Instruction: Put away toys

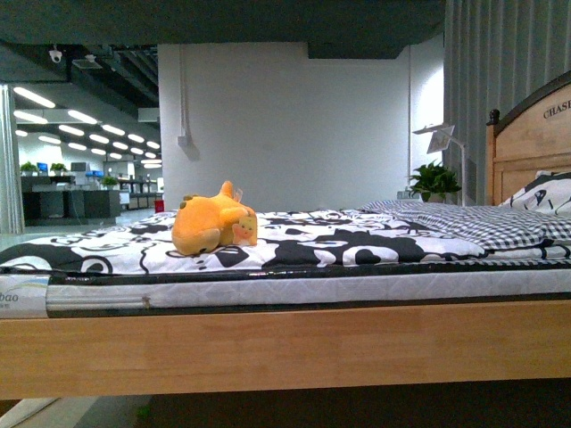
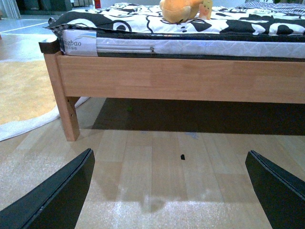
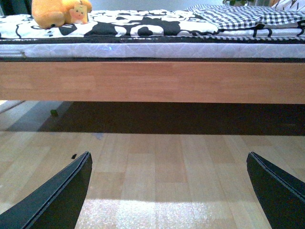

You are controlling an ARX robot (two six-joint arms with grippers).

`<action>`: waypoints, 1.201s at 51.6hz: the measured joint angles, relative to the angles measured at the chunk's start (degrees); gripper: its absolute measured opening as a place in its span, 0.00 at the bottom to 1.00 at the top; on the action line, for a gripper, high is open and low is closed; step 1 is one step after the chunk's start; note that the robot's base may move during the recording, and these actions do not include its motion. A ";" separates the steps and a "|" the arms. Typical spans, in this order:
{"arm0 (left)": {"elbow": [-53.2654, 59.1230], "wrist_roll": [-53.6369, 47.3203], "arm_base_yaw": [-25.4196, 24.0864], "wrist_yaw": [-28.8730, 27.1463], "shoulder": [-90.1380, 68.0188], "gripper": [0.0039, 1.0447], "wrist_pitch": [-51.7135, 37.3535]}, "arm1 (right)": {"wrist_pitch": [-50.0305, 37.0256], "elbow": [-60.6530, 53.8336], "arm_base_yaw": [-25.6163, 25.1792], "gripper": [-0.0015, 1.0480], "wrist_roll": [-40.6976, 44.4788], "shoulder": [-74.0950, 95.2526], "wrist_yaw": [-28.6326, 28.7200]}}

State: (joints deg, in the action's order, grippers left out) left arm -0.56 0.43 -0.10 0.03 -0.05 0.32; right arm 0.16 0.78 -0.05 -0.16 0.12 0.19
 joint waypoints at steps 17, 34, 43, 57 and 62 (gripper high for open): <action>-0.02 0.00 0.00 0.15 0.00 0.94 0.00 | 0.00 0.00 0.00 0.94 -0.02 0.00 -0.22; -0.02 0.00 0.00 0.15 0.00 0.94 0.00 | -0.04 0.00 0.00 0.94 0.00 0.00 -0.15; -0.02 0.00 0.02 0.04 0.00 0.94 0.00 | -0.07 0.00 0.02 0.94 -0.02 0.00 -0.17; 0.00 0.00 0.04 -0.09 0.00 0.94 0.02 | -0.04 0.00 0.02 0.94 0.00 0.07 0.20; 0.00 0.00 0.04 -0.04 0.02 0.94 0.02 | -0.07 0.00 0.02 0.94 0.00 0.02 0.20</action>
State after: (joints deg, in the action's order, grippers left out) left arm -0.56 0.43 -0.05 -0.01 -0.03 0.34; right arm 0.10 0.78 -0.03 -0.16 0.14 0.38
